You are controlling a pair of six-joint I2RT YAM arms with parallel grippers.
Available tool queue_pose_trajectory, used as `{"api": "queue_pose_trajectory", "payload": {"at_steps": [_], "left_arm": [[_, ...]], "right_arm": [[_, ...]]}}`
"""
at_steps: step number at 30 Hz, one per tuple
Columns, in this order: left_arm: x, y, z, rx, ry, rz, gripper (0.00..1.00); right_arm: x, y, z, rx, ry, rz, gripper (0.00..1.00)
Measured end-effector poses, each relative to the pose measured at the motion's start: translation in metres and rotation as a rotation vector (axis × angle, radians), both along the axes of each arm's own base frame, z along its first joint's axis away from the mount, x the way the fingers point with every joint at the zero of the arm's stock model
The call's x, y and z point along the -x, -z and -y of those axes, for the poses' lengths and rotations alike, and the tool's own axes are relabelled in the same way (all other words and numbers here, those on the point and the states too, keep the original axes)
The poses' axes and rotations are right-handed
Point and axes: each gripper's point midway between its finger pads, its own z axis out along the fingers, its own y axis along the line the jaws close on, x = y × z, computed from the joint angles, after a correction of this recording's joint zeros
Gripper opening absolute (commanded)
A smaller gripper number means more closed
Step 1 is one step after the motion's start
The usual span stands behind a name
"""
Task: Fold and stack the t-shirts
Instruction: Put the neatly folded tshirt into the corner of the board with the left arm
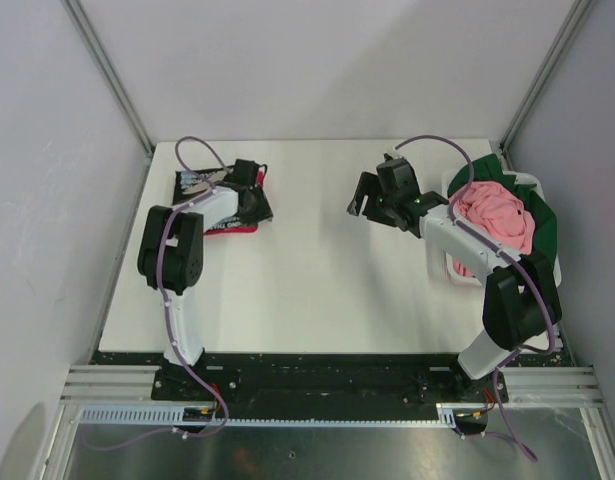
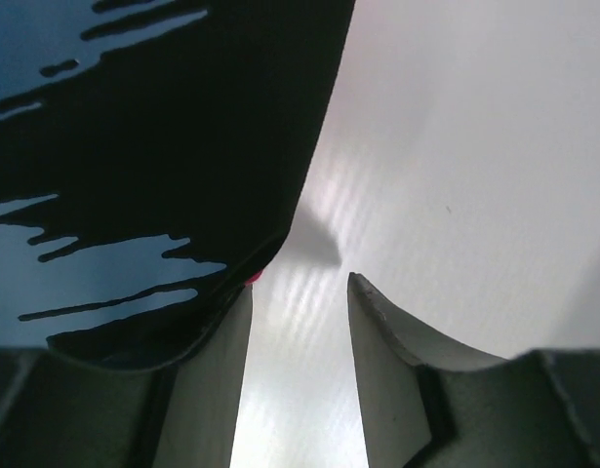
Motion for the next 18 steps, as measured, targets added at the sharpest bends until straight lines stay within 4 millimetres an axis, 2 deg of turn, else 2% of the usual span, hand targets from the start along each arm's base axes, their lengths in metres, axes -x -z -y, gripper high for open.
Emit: {"api": "queue_pose_trajectory", "payload": {"at_steps": [12,15,18], "left_arm": [[-0.070,-0.003,-0.084,-0.057,-0.093,0.027,0.49],[-0.077,-0.004,-0.097,-0.071,-0.103,0.026,0.49],[-0.074,-0.002,-0.106,-0.080,-0.108,0.009,0.49]], "right_arm": [[0.002,0.003,0.003,0.014,-0.004,-0.011,0.75],[0.003,0.004,0.004,0.020,-0.006,-0.016,0.75],[0.006,0.007,0.005,0.031,-0.010,-0.027,0.75]]}}
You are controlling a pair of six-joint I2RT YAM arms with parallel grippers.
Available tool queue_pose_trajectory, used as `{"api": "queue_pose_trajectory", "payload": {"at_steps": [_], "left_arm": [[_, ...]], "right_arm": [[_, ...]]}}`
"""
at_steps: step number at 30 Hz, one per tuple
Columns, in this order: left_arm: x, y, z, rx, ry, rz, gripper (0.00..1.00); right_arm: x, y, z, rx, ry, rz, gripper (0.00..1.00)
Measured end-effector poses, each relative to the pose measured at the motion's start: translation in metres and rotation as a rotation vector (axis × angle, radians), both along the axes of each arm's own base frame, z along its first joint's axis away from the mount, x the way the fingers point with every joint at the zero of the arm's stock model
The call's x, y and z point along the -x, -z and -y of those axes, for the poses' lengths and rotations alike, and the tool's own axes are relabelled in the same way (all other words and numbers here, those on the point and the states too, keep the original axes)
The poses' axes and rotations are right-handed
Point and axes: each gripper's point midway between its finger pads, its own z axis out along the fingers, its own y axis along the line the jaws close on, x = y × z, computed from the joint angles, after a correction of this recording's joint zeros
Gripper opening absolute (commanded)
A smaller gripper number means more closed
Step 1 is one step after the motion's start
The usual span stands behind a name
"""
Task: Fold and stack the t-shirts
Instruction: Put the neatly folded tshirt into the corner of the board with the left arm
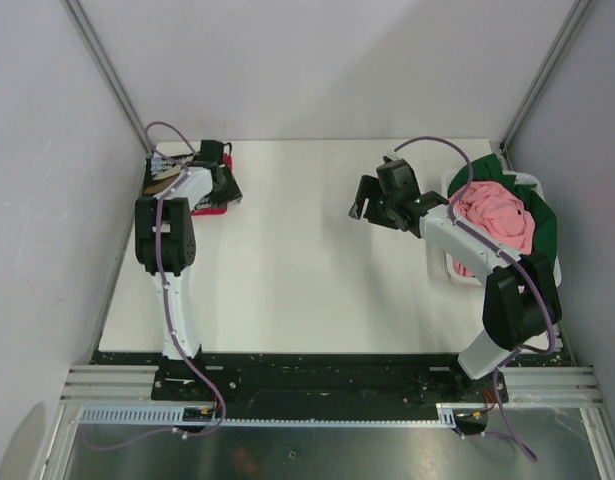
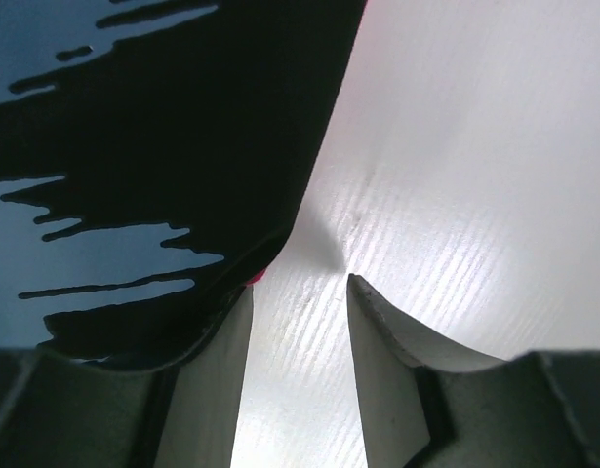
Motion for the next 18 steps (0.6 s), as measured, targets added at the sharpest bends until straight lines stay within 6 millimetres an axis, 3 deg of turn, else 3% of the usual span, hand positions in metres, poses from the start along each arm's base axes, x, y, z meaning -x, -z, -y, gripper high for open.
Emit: {"api": "queue_pose_trajectory", "payload": {"at_steps": [11,15,18], "left_arm": [[0.017,-0.001,0.002,0.003,0.029,-0.028,0.50],[0.039,-0.012,0.022,0.001,0.077,-0.034,0.55],[0.063,-0.033,0.059,0.002,0.162,-0.012,0.65]], "right_arm": [[0.007,0.010,0.005,0.028,-0.006,-0.027,0.75],[0.008,0.006,0.008,0.028,-0.001,-0.022,0.76],[0.010,-0.005,0.012,0.019,0.006,-0.003,0.77]]}}
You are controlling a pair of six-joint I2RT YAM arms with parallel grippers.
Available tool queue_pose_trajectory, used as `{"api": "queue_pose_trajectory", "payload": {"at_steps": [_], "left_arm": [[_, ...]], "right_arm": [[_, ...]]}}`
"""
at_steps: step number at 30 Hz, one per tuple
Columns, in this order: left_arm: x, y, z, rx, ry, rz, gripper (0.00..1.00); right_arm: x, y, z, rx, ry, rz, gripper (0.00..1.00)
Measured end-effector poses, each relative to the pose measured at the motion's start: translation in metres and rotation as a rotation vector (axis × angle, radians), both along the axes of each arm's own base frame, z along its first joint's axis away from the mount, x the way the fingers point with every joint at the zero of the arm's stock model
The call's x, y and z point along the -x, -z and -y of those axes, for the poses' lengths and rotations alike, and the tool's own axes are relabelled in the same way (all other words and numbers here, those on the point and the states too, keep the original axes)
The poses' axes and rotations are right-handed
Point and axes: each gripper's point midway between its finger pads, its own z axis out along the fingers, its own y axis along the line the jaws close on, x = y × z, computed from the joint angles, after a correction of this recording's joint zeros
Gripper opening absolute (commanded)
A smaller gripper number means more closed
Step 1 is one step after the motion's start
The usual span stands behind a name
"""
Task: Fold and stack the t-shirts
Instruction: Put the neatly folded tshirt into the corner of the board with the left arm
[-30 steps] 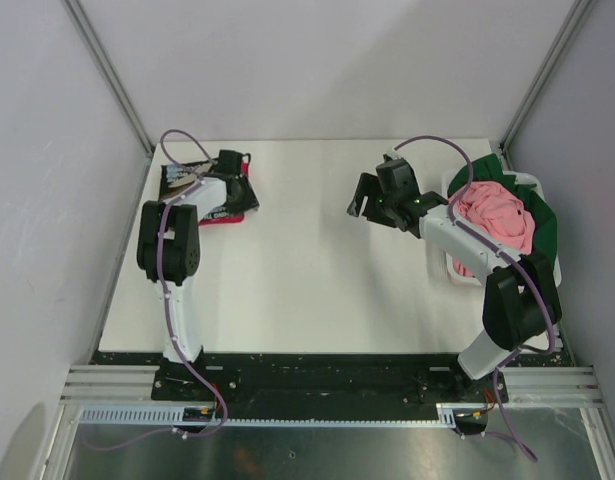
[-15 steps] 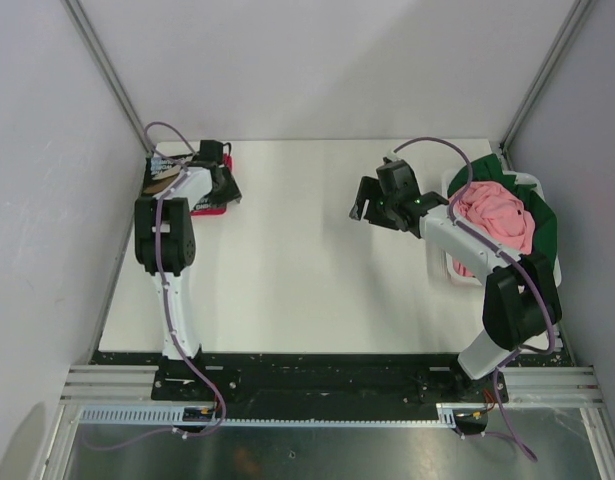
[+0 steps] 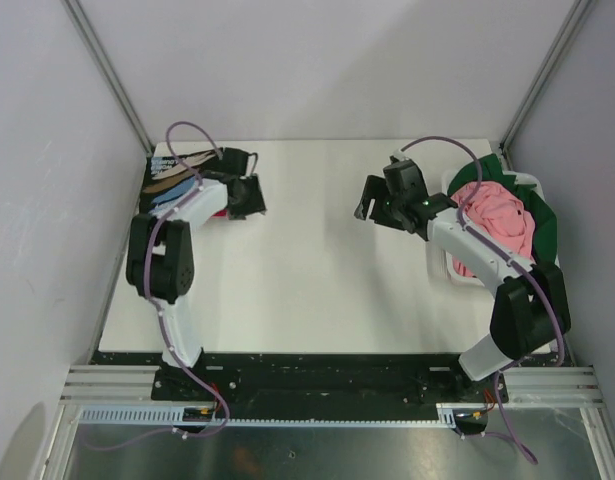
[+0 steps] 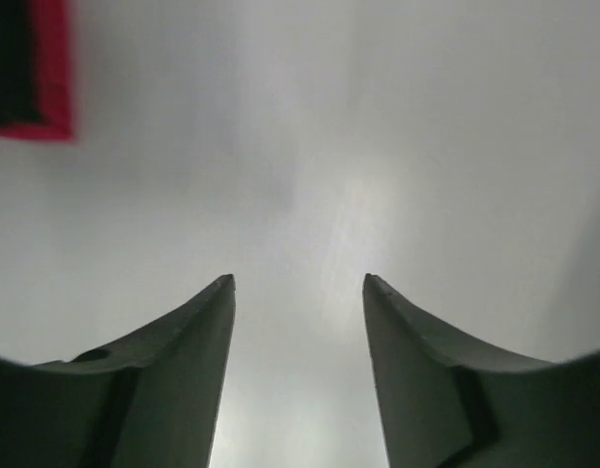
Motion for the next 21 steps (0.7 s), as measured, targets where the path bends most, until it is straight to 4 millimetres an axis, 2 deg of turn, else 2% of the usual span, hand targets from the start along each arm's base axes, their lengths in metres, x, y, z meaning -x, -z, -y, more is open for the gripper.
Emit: {"api": "queue_pose_trajectory", "payload": {"at_steps": [4,5,7,10,12,15,21], "left_arm": [[0.044,-0.038,0.067,0.032,0.169,0.068,0.91],[0.056,-0.049,0.083,0.044,0.216,0.091,0.95],[0.080,-0.072,0.114,0.074,0.310,0.140,0.98],[0.106,-0.100,0.140,0.112,0.405,0.206,0.99],[0.119,-0.115,0.146,0.131,0.443,0.243,0.99],[0.130,-0.128,0.140,0.131,0.461,0.283,1.00],[0.137,-0.143,0.124,0.084,0.462,0.350,1.00]], "right_arm": [[0.003,-0.016,0.003,-0.016,0.005,0.032,0.79],[0.004,-0.020,0.003,-0.020,0.005,0.038,0.79],[0.006,-0.026,0.005,-0.028,0.006,0.049,0.81],[0.013,-0.033,0.008,-0.037,0.009,0.062,0.84],[0.019,-0.035,0.011,-0.038,0.011,0.065,0.86],[0.027,-0.042,0.018,-0.036,0.021,0.083,0.88],[0.036,-0.056,0.029,-0.033,0.051,0.124,0.90]]}}
